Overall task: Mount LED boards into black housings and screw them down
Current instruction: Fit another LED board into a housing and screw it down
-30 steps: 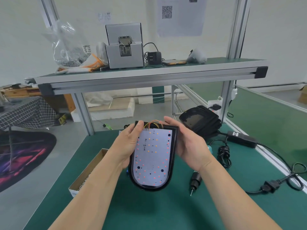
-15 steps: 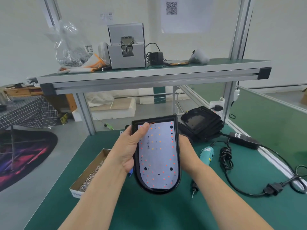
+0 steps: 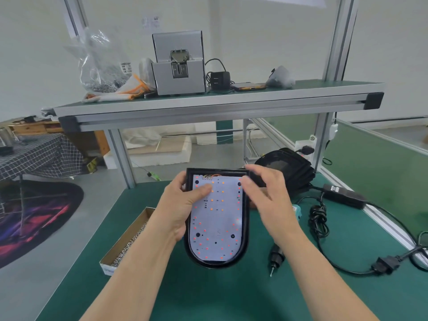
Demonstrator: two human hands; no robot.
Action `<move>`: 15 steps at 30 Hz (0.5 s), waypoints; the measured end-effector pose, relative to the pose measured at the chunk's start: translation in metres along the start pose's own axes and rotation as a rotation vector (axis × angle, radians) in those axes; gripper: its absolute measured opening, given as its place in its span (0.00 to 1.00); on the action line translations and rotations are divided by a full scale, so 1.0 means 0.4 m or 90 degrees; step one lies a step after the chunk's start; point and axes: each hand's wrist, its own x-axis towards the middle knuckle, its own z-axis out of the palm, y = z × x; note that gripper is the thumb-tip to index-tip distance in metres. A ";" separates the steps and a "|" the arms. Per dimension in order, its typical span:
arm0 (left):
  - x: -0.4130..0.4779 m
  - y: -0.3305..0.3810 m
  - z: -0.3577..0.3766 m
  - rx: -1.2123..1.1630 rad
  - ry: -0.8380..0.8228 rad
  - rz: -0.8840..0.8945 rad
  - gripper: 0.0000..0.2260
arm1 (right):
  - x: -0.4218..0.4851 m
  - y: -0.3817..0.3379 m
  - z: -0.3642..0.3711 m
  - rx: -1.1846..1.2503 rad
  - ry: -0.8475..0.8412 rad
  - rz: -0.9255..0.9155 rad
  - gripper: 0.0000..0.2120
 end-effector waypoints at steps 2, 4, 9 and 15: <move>-0.001 -0.007 0.006 0.011 -0.016 0.009 0.11 | -0.008 -0.006 0.012 -0.051 -0.009 -0.009 0.14; -0.003 -0.011 0.011 0.020 -0.026 0.019 0.11 | 0.001 -0.006 0.016 -0.021 0.003 0.044 0.06; -0.006 -0.017 0.010 0.026 -0.045 0.026 0.09 | -0.007 0.000 0.020 0.068 -0.030 0.133 0.05; 0.000 -0.023 -0.001 0.060 -0.094 0.067 0.12 | -0.022 0.011 0.033 0.074 0.016 0.074 0.06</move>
